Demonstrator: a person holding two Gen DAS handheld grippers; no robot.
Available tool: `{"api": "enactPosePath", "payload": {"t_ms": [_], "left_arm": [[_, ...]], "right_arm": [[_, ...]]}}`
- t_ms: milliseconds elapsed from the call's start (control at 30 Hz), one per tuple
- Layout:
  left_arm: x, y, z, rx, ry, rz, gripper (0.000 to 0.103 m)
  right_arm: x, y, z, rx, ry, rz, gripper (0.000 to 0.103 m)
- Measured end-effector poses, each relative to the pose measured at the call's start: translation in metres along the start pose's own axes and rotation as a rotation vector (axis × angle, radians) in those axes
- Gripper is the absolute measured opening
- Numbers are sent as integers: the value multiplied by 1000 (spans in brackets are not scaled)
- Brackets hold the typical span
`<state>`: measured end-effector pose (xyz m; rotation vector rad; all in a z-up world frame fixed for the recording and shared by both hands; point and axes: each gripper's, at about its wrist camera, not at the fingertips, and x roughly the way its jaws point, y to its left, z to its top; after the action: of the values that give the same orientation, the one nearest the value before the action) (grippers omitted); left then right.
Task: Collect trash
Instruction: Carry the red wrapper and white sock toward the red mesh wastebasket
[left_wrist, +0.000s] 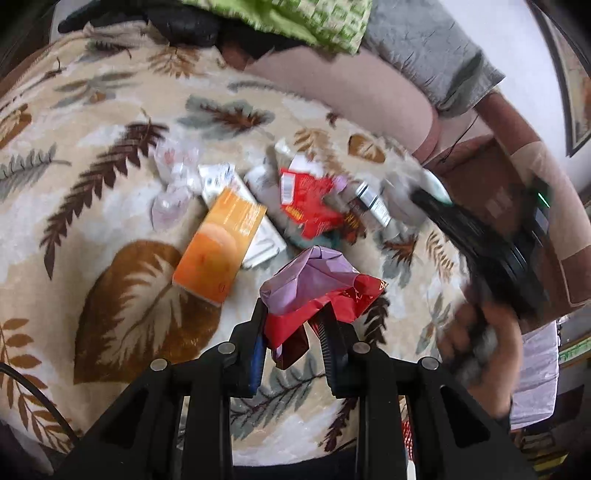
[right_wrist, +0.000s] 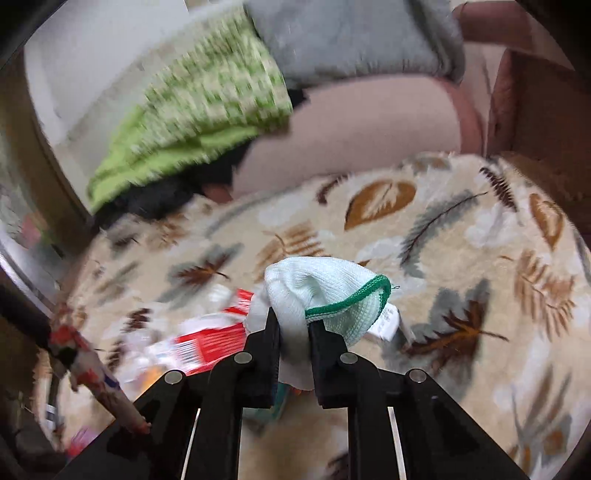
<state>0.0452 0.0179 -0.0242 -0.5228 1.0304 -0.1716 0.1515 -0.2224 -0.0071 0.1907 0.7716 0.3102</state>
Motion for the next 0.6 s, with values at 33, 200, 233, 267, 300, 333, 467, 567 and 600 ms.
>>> {"api": "enactPosePath", "payload": {"t_ms": [33,200,233,267,300,333,467,567,600], "left_arm": [[-3,-1,0,2,-12,-12,25],[-16,-11,-5,35,-59,-52,25],[-19,-18,-8,64,-78,-43,25],[-22,-25,-12,94,-98,-25,25],[-26,-34,-17,134,-126,-2,25],[-29,-42,-21,165,-145,11,25],[-50,-70,-49,219,-175,-59,25],[-71,-94,-78,266,-182,-85,25],[-78,-103,-89,284,-177,-95,25]], "right_arm": [[-18,1,-5,9,-23,15,15],[-120,2,-45,72,-129,81,16],[-140,1,-55,90,-152,82,16],[-158,0,-65,106,-169,88,16],[-170,-2,-73,117,-178,96,16],[-184,-3,-82,130,-190,101,16],[-237,-14,-120,167,-233,105,16],[-268,-28,-143,189,-268,88,16],[-277,-34,-149,201,-277,89,16]]}}
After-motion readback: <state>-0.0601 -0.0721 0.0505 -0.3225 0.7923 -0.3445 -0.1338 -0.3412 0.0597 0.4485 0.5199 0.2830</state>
